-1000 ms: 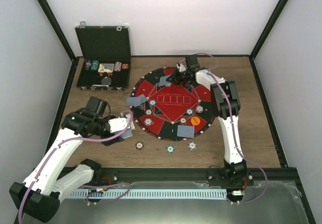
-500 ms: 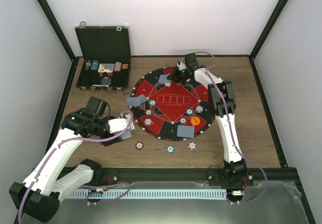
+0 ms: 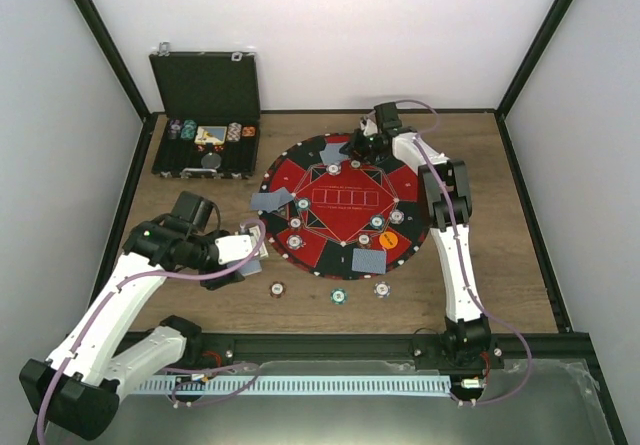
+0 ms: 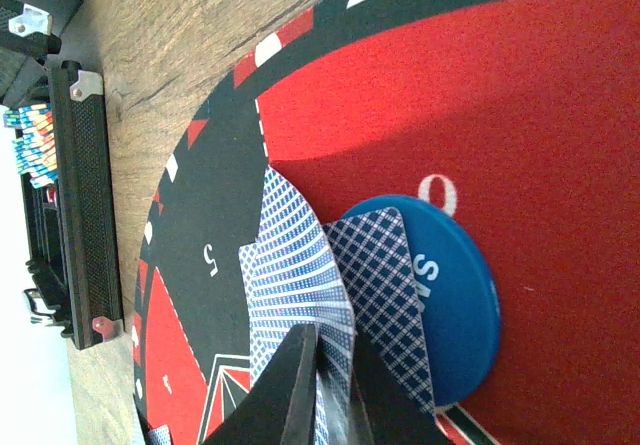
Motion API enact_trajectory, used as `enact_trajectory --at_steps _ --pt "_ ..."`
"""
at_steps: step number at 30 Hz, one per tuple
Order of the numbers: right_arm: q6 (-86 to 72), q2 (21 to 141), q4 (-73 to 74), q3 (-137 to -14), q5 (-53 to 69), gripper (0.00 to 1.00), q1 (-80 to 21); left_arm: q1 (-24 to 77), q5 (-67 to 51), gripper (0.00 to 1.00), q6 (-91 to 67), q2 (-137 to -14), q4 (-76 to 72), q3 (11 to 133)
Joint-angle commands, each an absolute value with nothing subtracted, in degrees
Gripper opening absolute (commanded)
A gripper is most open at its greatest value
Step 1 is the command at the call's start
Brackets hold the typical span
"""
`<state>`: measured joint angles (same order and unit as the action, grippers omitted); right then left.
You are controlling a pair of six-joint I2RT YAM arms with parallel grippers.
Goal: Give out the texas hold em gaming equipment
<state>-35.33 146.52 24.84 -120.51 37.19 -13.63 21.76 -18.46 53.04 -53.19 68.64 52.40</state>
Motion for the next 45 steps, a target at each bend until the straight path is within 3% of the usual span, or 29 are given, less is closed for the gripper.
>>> enact_trajectory --at_steps 1,4,11,26,30,37,45 --pt "-34.3 147.4 25.2 -123.6 36.6 0.08 -12.9 21.6 -19.0 0.07 54.2 -53.5 68.6 53.7" --pt "-34.0 147.3 25.6 -124.1 36.4 0.12 -12.8 21.6 -19.0 0.07 54.3 -53.6 68.6 53.8" --pt "-32.4 145.2 28.2 -124.4 34.8 0.46 -12.7 21.6 -19.1 0.07 54.3 -53.7 68.9 54.2" --pt "-32.8 129.3 32.0 -115.4 31.5 0.6 -12.6 21.6 -19.8 0.07 53.5 -53.3 68.6 54.7" --pt "-35.6 118.3 25.2 -101.7 33.3 0.66 -14.7 21.6 -20.4 0.07 53.3 -53.2 68.1 54.6" --pt "-43.8 97.2 8.6 -68.8 36.8 0.84 -26.9 21.6 -21.6 0.07 52.9 -52.9 67.5 54.0" --pt "-56.8 83.7 -10.8 -47.5 40.5 0.88 -43.0 21.7 -22.7 0.07 53.0 -52.8 67.2 54.0"
